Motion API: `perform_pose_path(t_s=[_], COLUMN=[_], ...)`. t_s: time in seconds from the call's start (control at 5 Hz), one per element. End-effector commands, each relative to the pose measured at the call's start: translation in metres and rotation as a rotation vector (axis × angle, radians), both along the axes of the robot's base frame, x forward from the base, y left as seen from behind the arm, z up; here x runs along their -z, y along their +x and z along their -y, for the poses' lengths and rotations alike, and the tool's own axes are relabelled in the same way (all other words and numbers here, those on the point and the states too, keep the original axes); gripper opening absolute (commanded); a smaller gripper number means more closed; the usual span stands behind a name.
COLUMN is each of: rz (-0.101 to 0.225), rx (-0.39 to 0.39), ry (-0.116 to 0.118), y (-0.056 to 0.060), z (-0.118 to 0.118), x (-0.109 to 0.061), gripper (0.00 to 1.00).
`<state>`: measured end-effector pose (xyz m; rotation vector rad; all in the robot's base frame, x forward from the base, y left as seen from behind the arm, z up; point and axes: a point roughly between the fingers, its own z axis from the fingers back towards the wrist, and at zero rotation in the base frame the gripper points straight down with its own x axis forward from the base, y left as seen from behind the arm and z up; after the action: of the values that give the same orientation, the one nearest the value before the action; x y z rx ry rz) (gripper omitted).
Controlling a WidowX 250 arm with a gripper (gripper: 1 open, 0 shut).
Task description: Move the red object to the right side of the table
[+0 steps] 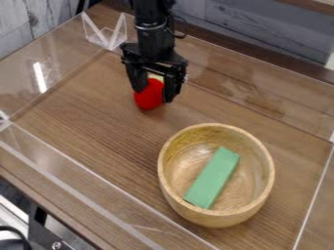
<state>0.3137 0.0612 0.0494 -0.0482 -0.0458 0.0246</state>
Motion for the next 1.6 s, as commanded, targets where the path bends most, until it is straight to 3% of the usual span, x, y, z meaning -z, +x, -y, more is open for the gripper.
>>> perform_pose_path(t_s=[0.0, 0.2, 0.4, 0.8, 1.0, 1.2, 1.4], rz=[0.063, 0.069, 0.073, 0.030, 0.029, 0.060, 0.106], rx=[-0.018, -0.067, -0.115, -0.281, -0.195, -0.111, -0.081], ry=[0.008, 0.007, 0.008, 0.022, 0.023, 0.034, 0.053], y=[0.010, 0.009, 0.005, 0.027, 0.034, 0.044, 0.046], z=[0.007, 0.007, 0.004, -0.014, -0.020, -0.015, 0.005], x=[-0.011, -0.008, -0.021, 0.019, 0.014, -0.010, -0.027], gripper=[1.00, 1.00, 1.00, 1.00, 0.00, 0.00, 0.00])
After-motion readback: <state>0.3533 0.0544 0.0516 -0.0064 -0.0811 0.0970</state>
